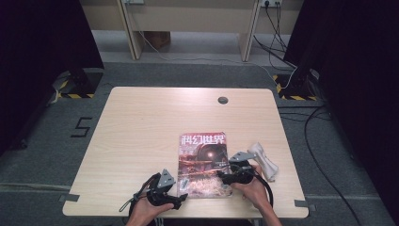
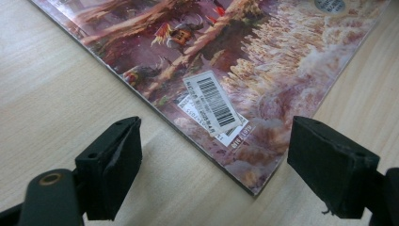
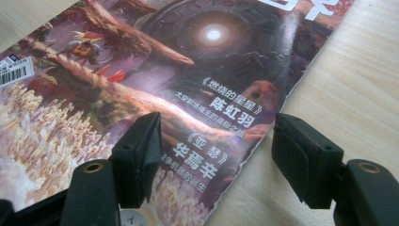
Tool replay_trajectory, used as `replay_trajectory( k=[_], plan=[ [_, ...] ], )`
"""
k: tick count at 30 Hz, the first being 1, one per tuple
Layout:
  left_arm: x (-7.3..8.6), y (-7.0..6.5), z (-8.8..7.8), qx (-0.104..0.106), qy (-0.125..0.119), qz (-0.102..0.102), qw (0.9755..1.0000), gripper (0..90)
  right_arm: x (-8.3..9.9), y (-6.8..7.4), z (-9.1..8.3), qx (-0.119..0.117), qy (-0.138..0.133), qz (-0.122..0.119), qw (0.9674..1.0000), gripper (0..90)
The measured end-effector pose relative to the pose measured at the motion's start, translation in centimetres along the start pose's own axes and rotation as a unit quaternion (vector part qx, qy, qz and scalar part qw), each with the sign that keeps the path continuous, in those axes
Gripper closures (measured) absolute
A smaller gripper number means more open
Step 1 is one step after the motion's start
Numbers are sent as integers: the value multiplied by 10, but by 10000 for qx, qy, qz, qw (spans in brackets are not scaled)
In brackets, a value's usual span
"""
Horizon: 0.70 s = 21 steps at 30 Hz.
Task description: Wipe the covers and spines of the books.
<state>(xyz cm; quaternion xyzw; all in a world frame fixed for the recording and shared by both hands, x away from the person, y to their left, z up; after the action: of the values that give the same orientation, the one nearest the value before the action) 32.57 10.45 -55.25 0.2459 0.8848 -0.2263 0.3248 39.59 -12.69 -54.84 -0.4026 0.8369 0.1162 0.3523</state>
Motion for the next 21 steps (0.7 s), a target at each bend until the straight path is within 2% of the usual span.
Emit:
replay_trajectory(
  k=[7, 9, 10, 13, 21],
  plan=[
    [3, -4, 4, 30, 101, 125, 9999, 175, 0, 4, 1, -40, 8, 31, 10000, 321],
    [3, -2, 4, -5, 94, 104, 9999, 181, 0, 5, 1, -9, -36, 5, 10000, 317],
    [3, -1, 3, -42, 85, 103, 9999, 182, 1, 5, 1, 2, -48, 84, 10000, 315],
    [3, 0, 3, -51, 91, 88, 9999, 178, 2, 8, 1, 13, -95, 129, 9999, 307],
    [4, 9, -3, -200, 181, 3, 9996, 167, 2, 20, 0, 44, -109, 21, 9999, 277]
  ],
)
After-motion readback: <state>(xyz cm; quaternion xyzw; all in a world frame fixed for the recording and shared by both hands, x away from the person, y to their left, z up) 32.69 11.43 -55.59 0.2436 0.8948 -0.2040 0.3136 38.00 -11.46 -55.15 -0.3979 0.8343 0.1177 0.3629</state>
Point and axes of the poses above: each handheld gripper's, and its own axes: z roughly forward along the jaws, x roughly out of its underside, y roughly to its left, the point moved 6 cm from there along z, roughly forward along the jaws, and after that the axes turned 13 degrees about -z, right-handed, at the moved point
